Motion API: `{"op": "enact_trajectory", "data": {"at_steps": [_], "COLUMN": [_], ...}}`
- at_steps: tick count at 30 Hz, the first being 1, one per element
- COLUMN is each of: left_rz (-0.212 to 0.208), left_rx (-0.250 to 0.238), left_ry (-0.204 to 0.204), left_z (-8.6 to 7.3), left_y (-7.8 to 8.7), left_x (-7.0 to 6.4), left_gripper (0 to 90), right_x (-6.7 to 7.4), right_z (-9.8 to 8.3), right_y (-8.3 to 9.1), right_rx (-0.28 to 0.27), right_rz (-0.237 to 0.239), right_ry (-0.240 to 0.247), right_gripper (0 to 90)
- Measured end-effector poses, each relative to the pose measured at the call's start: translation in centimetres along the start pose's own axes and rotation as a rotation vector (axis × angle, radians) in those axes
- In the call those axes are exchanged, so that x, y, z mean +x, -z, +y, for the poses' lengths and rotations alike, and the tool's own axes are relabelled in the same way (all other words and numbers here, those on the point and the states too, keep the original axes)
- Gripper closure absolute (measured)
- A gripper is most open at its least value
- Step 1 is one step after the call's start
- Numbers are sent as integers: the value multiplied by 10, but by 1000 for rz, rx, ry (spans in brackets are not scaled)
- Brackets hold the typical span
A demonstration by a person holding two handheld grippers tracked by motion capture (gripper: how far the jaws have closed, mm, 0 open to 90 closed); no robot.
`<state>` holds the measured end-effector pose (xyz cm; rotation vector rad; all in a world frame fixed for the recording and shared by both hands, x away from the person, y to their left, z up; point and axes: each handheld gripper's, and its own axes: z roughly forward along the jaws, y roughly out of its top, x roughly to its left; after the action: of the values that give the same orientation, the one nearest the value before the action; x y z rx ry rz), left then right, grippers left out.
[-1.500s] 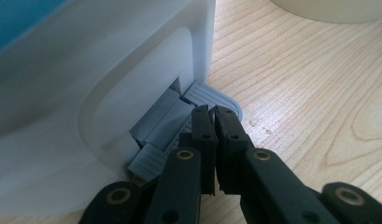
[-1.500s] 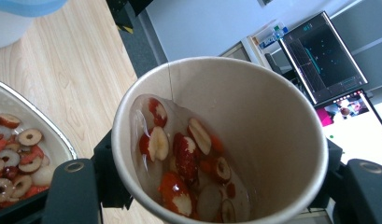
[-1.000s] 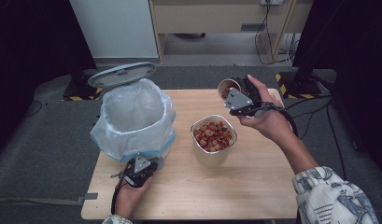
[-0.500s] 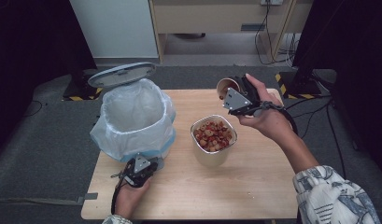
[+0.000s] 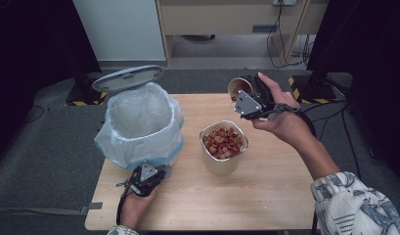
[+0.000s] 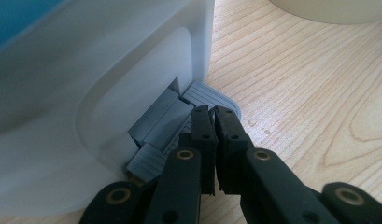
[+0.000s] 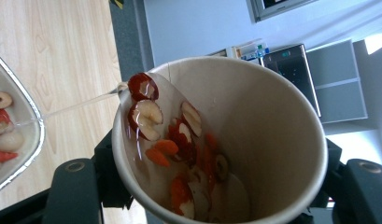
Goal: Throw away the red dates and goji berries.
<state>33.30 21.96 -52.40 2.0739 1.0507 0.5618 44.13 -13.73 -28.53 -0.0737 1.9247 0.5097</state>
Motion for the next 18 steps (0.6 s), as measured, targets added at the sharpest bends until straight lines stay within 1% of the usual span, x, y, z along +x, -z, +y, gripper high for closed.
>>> {"op": "enact_trajectory", "data": {"at_steps": [2,6,12,13,16,18], "left_rz": [0,-1,-2,-2,-2,-3], "left_rx": [0,0,0,0,0,0], "left_ry": [0,0,0,0,1,1], "left_z": [0,0,0,0,0,0], "left_y": [0,0,0,0,0,0], "left_x": [0,0,0,0,0,0], "left_gripper": [863,863,863,863,863,863], "right_x": [0,0,0,0,1,1], "right_z": [1,4,6,6,7,7], "right_y": [0,0,1,1,1,1], "right_rx": [10,12,15,21,19,25], "right_rz": [-7,-11,-23,-26,-28,-34], "right_ry": [30,79,107,126,131,147], "right_gripper": [303,304,304,304,303,303]}}
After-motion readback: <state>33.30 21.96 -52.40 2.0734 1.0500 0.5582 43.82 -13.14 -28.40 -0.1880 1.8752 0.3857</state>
